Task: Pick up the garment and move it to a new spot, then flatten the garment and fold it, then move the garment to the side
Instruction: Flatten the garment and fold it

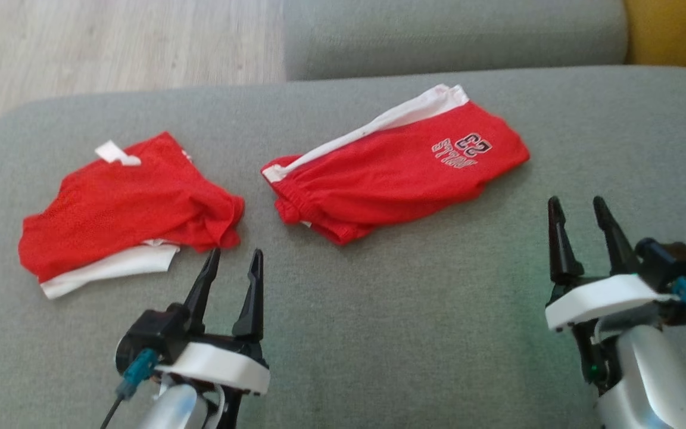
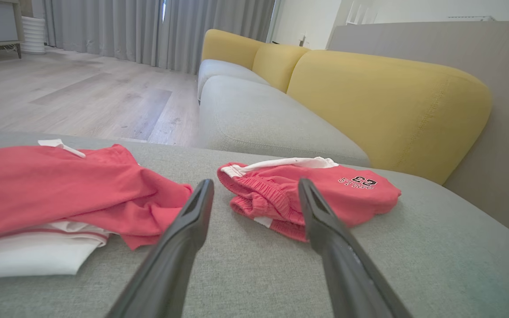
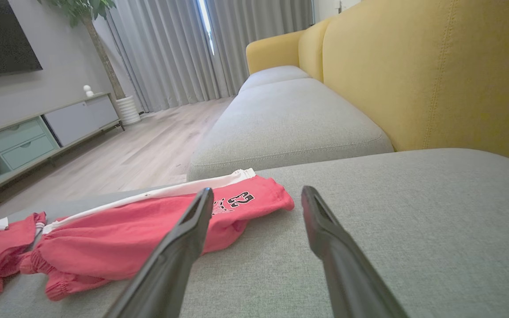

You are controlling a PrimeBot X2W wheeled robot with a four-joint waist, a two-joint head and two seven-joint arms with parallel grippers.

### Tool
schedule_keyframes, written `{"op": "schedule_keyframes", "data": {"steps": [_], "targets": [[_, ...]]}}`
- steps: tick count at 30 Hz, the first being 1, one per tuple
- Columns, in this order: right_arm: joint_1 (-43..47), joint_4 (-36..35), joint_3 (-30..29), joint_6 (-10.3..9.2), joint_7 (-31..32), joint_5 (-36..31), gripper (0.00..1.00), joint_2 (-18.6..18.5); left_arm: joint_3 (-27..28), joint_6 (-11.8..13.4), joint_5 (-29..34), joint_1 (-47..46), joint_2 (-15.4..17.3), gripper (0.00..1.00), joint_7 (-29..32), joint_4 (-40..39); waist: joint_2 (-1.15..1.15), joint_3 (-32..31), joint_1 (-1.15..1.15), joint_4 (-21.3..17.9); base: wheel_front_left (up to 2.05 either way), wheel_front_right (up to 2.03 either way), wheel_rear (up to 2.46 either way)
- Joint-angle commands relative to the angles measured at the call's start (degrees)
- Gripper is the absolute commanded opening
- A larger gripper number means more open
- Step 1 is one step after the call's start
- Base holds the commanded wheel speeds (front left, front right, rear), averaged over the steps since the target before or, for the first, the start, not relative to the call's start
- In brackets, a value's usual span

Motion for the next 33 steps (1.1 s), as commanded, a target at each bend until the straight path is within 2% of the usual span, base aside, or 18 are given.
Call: {"op": "schedule_keyframes", "data": {"steps": [1,6,11,16,22,28,33], "targets": [[-2.31,-2.78,0.71,-0.05,0.69,-0.76,1.0,0.46,2.73,-0.45,0.84,-3.76,-0.08,1.0,-0.54,-1.3,0.0,1.81,0.0,0.89,0.0,0.0,0.0],[-7.19,-3.18,-2.84,-0.05,4.42,-1.46,1.0,0.5,2.98,-1.91,2.56,-6.31,-1.81,1.0,-0.54,-0.64,0.0,5.89,0.0,3.14,0.0,0.0,0.0],[-14.71,1.38,-7.35,-0.05,9.28,-1.58,1.0,-0.14,2.74,-3.34,3.98,-9.13,-3.56,1.0,-0.54,0.33,0.0,9.78,0.0,6.35,0.0,0.0,0.0],[-22.62,10.08,-13.85,-0.05,13.39,-2.78,1.0,-1.5,2.37,-4.4,5.01,-11.26,-4.95,1.0,-0.54,1.28,0.0,12.95,0.0,9.41,0.0,0.0,0.0],[-31.1,22.38,-21.28,-0.05,15.98,-9.91,1.0,-4.86,1.89,-5.35,5.74,-12.99,-6.26,1.0,-0.54,1.92,0.0,16.55,0.0,12.67,0.0,0.0,0.0],[-35.03,29.38,-21.79,-0.05,17.52,-12.15,1.0,-5.44,1.67,-5.72,5.97,-13.82,-6.75,1.0,-0.54,2.13,0.0,17.85,0.0,13.73,0.0,0.0,0.0],[-37.16,34.14,-19.11,-0.05,17.38,-12.45,1.0,-5.26,1.38,-5.78,6.01,-14.37,-6.99,1.0,-0.54,2.41,0.0,18.39,0.0,14.12,0.0,0.0,0.0]]}}
